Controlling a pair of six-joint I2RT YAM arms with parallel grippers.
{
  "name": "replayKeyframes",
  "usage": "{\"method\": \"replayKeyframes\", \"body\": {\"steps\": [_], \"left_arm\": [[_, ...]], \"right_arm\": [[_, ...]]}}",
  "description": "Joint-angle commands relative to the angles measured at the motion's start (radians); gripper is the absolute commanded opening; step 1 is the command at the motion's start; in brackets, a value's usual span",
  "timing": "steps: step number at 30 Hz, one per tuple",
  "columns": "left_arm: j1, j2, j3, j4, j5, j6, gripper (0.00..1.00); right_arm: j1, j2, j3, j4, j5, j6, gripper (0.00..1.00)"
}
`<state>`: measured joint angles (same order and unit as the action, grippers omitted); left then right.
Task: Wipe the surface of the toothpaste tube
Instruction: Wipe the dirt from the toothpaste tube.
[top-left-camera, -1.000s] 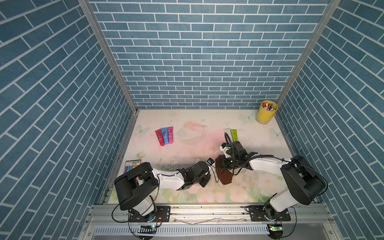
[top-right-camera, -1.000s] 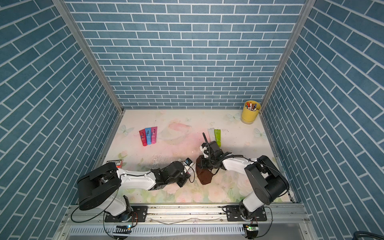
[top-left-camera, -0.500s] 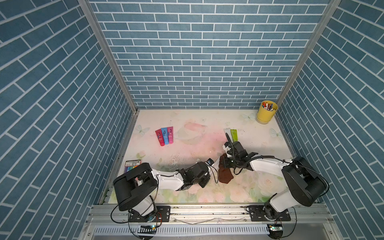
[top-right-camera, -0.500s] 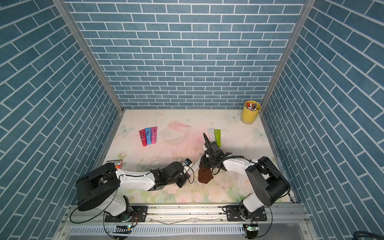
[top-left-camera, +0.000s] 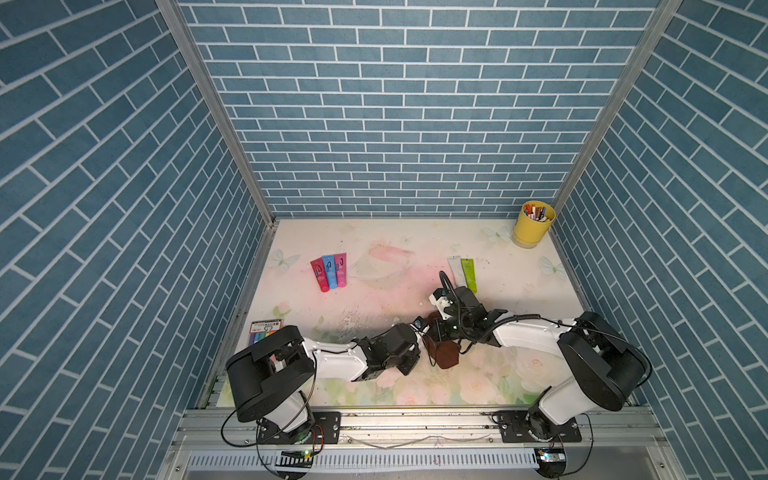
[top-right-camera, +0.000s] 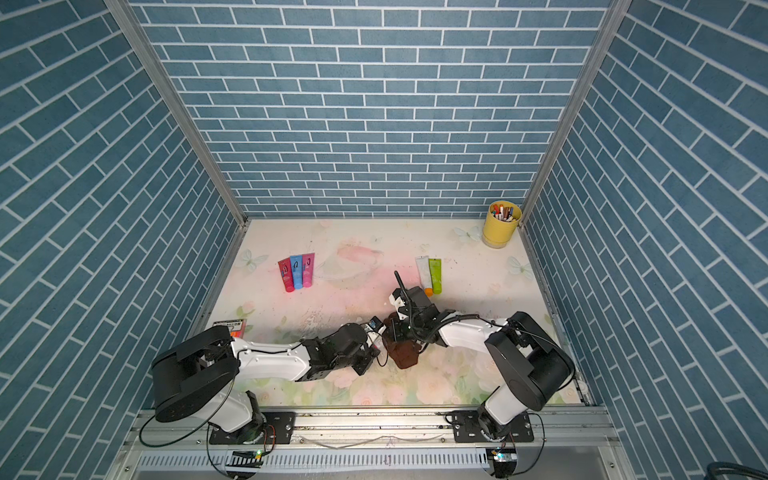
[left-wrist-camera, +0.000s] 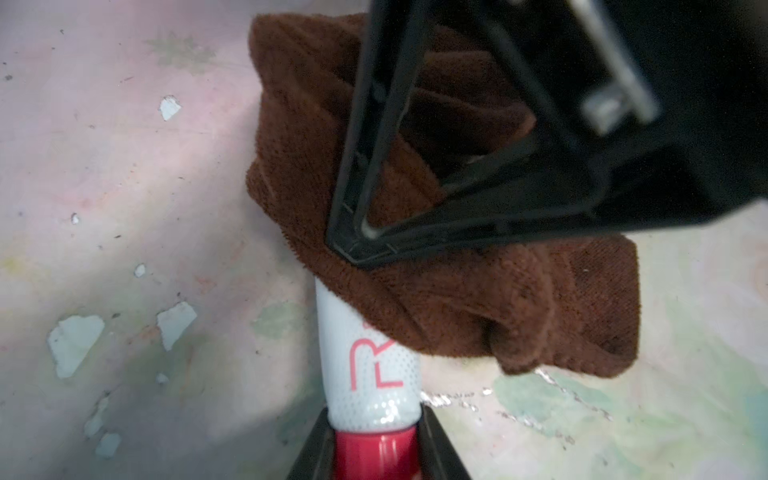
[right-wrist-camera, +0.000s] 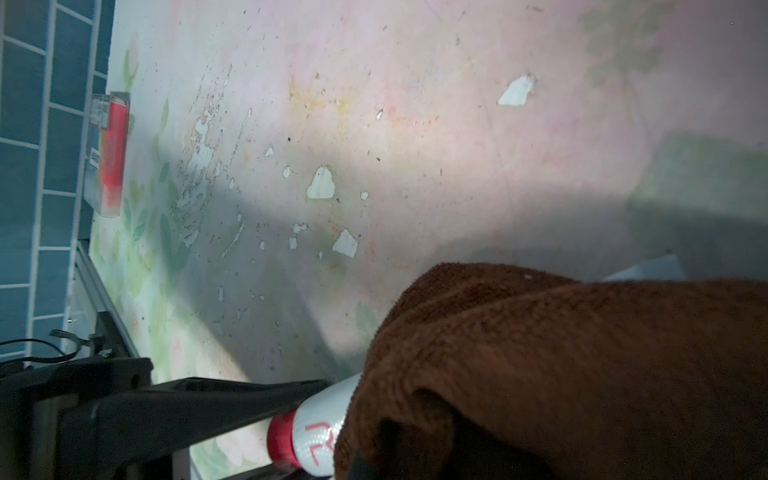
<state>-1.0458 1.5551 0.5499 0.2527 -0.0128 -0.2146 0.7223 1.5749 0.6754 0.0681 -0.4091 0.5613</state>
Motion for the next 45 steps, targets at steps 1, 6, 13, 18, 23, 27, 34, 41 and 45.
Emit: {"method": "replayKeyframes", "body": {"steps": [1,6,13,18,23,27,34,41,45], "left_arm": [[-0.023,-0.017,-0.021,-0.011,0.089,0.020,0.05],[-0.022,-0.042,-0.036,-0.012,0.093,0.010,0.05],[-0.026,-0.127,-0.092,-0.075,0.008,-0.091,0.05],[-0.025,-0.193,-0.117,-0.140,-0.122,-0.213,0.04],[-0.026,-0.163,-0.102,-0.116,-0.127,-0.264,0.09],[-0.026,-0.111,-0.057,-0.112,-0.108,-0.296,0.24],[-0.027,-0.080,0.009,-0.094,-0.049,-0.328,0.57],[0.036,-0.176,0.157,-0.283,-0.089,-0.247,0.77],[0.159,-0.160,0.201,-0.302,0.069,-0.197,0.80]], "right_arm": [[-0.092,0.096,-0.045,-0.137,0.096,-0.009,0.00],[-0.184,0.112,-0.063,-0.150,0.175,-0.028,0.00],[-0.189,-0.007,-0.118,-0.200,0.251,-0.006,0.00],[-0.185,-0.128,-0.172,-0.214,0.183,0.020,0.00],[-0.149,-0.240,-0.173,-0.314,0.149,0.011,0.00],[-0.126,-0.301,-0.172,-0.392,0.083,-0.022,0.00],[-0.122,-0.329,-0.182,-0.396,0.035,-0.057,0.00],[-0.121,-0.312,-0.177,-0.387,0.005,-0.072,0.00],[-0.121,-0.327,-0.183,-0.380,-0.008,-0.076,0.00]]}}
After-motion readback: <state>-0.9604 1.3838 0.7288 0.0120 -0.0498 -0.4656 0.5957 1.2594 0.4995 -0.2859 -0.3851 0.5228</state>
